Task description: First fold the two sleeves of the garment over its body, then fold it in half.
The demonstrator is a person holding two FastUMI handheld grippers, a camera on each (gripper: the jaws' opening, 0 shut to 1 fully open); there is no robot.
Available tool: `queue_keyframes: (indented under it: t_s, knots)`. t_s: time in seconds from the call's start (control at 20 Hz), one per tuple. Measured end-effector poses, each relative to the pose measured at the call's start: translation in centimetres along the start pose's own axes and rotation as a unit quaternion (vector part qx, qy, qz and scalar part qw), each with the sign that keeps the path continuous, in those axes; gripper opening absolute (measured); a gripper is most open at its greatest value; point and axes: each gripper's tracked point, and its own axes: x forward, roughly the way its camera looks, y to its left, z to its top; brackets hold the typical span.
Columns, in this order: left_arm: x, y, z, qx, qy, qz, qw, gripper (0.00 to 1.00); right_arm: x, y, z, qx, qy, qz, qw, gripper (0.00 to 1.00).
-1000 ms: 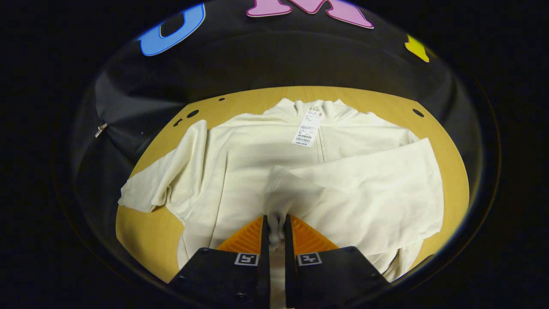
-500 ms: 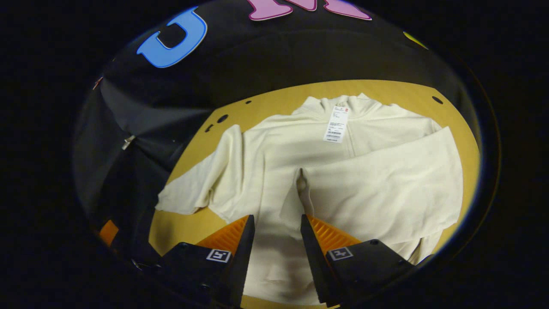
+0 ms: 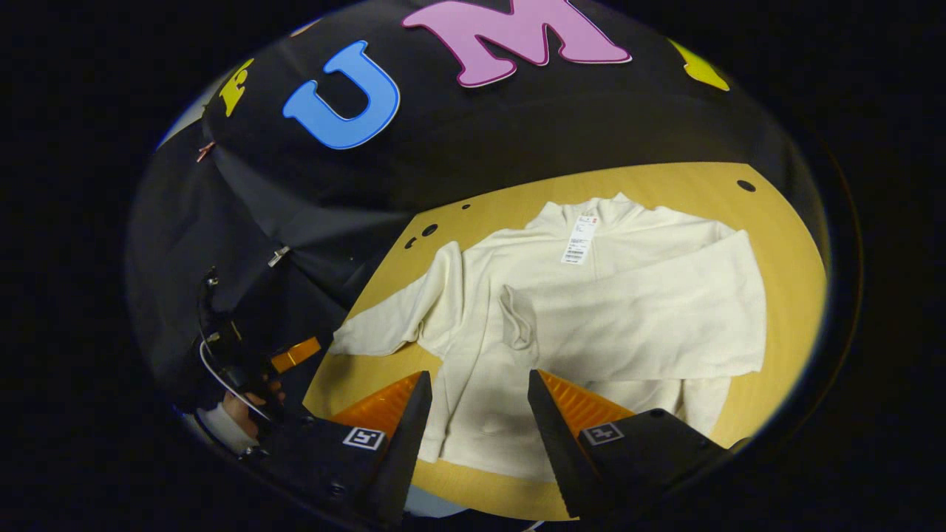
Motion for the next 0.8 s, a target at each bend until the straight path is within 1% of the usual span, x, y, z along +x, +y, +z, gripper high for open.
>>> queue_keyframes:
  t_s: [0.1, 0.15, 0.2, 0.3, 0.35, 0.4, 0.5, 0.55, 0.65, 0.75, 0.8]
  knots:
    - [2.3, 1.1, -0.4, 0.001, 0.016, 0.02, 1.0, 0.94, -2.5, -1.4, -0.5, -0.004, -0.006, -0.016, 1.0, 0.81]
    - [3.1, 1.4, -0.6, 0.005, 0.022, 0.026, 0.999, 0.94, -3.8, -2.3, -0.8, 0.002, -0.009, -0.026, 1.0, 0.81]
    - [3.7, 1.7, -0.7, 0.01, 0.027, 0.032, 0.999, 0.91, -4.7, -3.2, -1.1, 0.007, -0.009, -0.035, 0.999, 0.81]
    - [5.2, 1.9, -1.2, 0.017, 0.045, 0.04, 0.998, 0.91, -6.7, -5.0, -1.7, 0.01, -0.013, -0.057, 0.998, 0.81]
    - [5.7, 1.9, -1.6, 0.019, 0.056, 0.04, 0.997, 0.94, -7.7, -5.9, -2.0, 0.012, -0.014, -0.065, 0.998, 0.81]
    - [6.4, 2.1, -1.9, 0.022, 0.065, 0.044, 0.997, 0.91, -8.5, -6.6, -2.3, 0.018, -0.015, -0.073, 0.997, 0.81]
    - [7.8, 2.5, -2.6, 0.025, 0.084, 0.056, 0.995, 0.95, -9.7, -7.8, -2.5, 0.025, -0.02, -0.091, 0.995, 0.81]
    - [8.3, 2.6, -3.0, 0.025, 0.094, 0.06, 0.993, 0.96, -10.4, -8.6, -2.6, 0.024, -0.024, -0.103, 0.994, 0.81]
    - [8.8, 2.8, -4.3, 0.016, 0.121, 0.056, 0.991, 0.96, -11.2, -9.1, -2.2, 0.019, -0.033, -0.114, 0.993, 0.81]
    - [8.8, 2.6, -4.3, 0.008, 0.124, 0.045, 0.991, 0.97, -11.6, -9.0, -2.0, 0.019, -0.039, -0.113, 0.993, 0.81]
    - [9.0, 2.5, -4.3, -0.008, 0.126, 0.036, 0.991, 0.95, -11.5, -8.7, -2.0, 0.02, -0.039, -0.109, 0.993, 0.81]
